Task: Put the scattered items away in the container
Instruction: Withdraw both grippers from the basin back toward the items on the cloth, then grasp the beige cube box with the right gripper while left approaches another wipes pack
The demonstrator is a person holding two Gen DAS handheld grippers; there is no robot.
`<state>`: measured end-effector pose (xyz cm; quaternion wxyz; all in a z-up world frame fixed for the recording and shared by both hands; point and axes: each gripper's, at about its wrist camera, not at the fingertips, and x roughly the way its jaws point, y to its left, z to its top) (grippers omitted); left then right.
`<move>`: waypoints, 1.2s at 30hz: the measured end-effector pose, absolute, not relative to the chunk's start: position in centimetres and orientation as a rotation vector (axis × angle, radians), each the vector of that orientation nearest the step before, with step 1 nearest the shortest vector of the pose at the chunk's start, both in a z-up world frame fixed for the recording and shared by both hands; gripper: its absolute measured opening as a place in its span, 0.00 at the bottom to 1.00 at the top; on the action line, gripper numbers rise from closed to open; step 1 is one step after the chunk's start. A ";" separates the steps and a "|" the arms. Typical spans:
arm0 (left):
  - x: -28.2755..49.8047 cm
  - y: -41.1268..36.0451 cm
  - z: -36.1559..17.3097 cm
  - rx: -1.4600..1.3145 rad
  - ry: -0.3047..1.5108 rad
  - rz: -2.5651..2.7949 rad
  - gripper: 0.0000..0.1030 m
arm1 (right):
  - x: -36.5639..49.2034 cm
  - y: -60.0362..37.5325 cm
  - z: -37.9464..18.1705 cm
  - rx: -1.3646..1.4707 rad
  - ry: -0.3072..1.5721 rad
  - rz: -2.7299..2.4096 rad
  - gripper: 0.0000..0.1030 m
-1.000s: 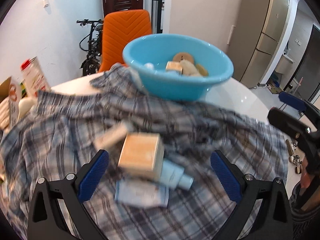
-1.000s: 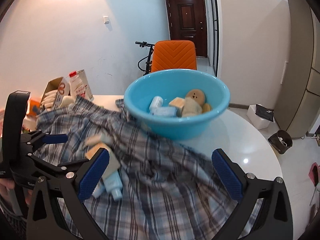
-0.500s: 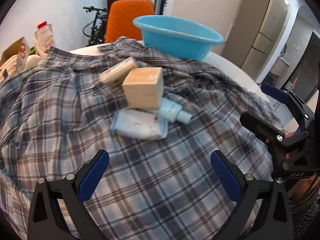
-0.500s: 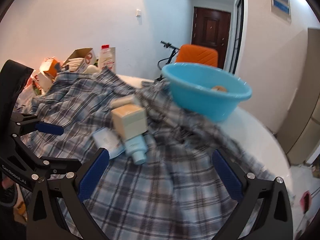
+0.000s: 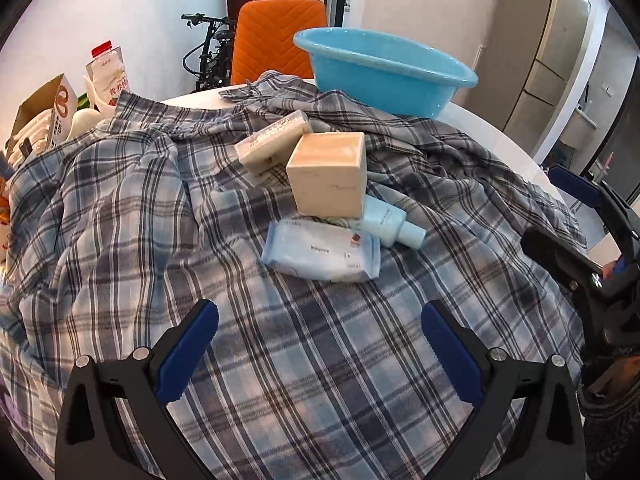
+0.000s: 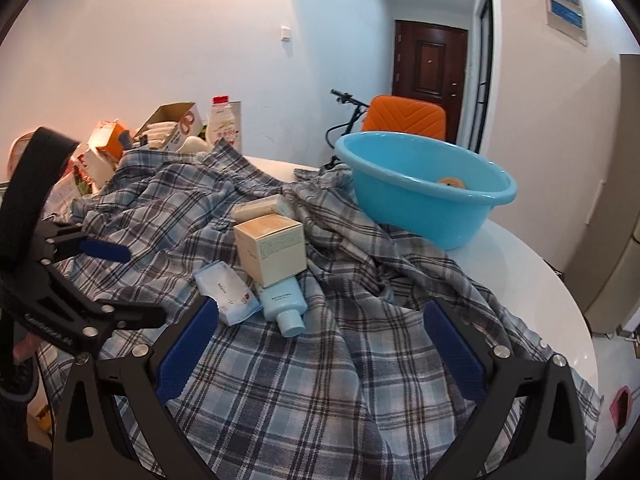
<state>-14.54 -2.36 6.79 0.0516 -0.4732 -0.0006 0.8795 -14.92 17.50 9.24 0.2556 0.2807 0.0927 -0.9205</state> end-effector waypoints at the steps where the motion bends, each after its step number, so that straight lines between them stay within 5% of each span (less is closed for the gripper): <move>1: -14.8 -2.3 6.8 -1.441 0.010 2.673 1.00 | -15.1 17.3 9.3 0.762 0.251 -2.487 0.99; 17: -16.5 -3.3 4.1 -1.512 -0.042 2.607 1.00 | -19.8 12.0 7.9 0.785 0.481 -2.244 0.99; 36: -18.6 -3.4 1.3 -1.555 0.043 2.586 1.00 | -25.8 7.9 4.7 0.902 0.454 -2.139 0.99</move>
